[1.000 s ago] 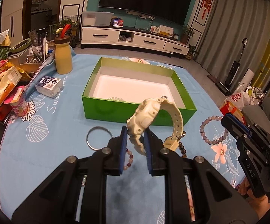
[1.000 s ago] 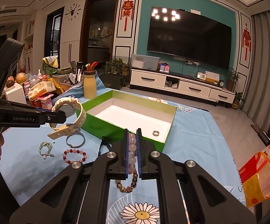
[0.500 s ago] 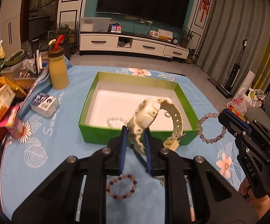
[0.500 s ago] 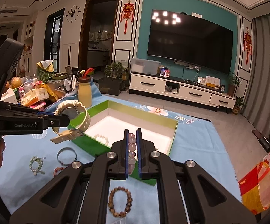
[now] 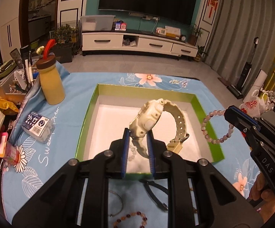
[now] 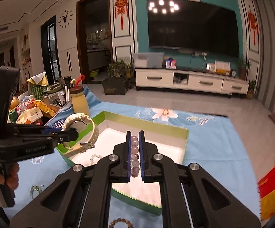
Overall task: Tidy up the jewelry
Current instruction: 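Carry the watch and bracelet into the green box and open both tools, then withdraw both tools from the box toward the remaining jewelry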
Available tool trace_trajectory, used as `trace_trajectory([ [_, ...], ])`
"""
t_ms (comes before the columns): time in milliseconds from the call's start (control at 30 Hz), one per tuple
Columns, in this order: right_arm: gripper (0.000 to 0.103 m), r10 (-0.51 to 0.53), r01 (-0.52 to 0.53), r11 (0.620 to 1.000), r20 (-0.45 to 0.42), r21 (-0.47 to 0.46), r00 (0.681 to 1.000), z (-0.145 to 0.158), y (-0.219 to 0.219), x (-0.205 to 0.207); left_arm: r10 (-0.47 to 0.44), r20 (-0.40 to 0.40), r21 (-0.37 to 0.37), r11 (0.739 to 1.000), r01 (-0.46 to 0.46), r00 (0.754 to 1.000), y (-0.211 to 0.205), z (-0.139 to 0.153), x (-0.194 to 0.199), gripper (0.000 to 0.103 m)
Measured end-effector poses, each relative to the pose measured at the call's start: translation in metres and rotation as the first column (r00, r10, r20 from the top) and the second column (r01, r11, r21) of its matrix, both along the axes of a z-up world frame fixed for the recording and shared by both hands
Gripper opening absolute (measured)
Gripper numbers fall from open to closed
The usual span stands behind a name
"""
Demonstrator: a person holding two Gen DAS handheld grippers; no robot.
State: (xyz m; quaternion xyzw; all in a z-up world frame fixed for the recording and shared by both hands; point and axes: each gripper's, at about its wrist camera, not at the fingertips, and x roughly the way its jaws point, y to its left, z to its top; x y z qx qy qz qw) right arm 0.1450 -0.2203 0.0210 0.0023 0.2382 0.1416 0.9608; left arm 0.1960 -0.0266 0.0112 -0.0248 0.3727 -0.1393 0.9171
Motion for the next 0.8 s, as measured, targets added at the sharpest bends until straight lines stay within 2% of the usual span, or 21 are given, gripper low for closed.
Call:
trace_trajectory([
  [333, 0.009, -0.015, 0.012, 1.000, -0.123, -0.024, 0.992, -0.033, 0.014, 0.045, 0.012, -0.117, -0.001, 1.000, -0.012, 0.993, -0.015, -0.035, 0.046, 0.020],
  [400, 0.017, -0.035, 0.033, 0.999, -0.131, -0.014, 0.991, -0.036, 0.009, 0.047, 0.017, -0.116, -0.001, 1.000, -0.017, 0.993, -0.017, -0.036, 0.046, 0.029],
  [433, 0.023, -0.040, 0.039, 0.999, -0.134, -0.010, 0.990, -0.036, 0.007, 0.048, 0.014, -0.111, -0.004, 1.000, -0.015, 0.994, -0.018, -0.035, 0.044, 0.032],
  [500, 0.034, -0.056, 0.058, 0.998, -0.133, 0.005, 0.990, -0.036, 0.001, 0.045, 0.013, -0.094, 0.000, 1.000, -0.013, 0.996, -0.018, -0.030, 0.040, 0.049],
  [533, 0.037, -0.065, 0.067, 0.998, -0.129, 0.012, 0.990, -0.034, -0.003, 0.042, 0.014, -0.083, 0.002, 1.000, -0.014, 0.996, -0.018, -0.026, 0.036, 0.054],
  [600, 0.038, -0.079, 0.082, 0.996, -0.125, 0.022, 0.989, -0.032, -0.009, 0.038, 0.019, -0.065, -0.002, 1.000, -0.019, 0.998, -0.013, -0.018, 0.030, 0.067],
  [700, 0.046, -0.096, 0.103, 0.993, -0.116, 0.053, 0.989, -0.025, -0.024, 0.023, 0.037, -0.049, -0.011, 0.999, -0.038, 0.998, 0.000, -0.006, 0.016, 0.082],
  [800, 0.053, -0.117, 0.125, 0.990, -0.108, 0.070, 0.987, -0.020, -0.038, 0.005, 0.071, -0.034, -0.004, 0.997, -0.071, 0.997, 0.018, 0.002, -0.001, 0.088],
])
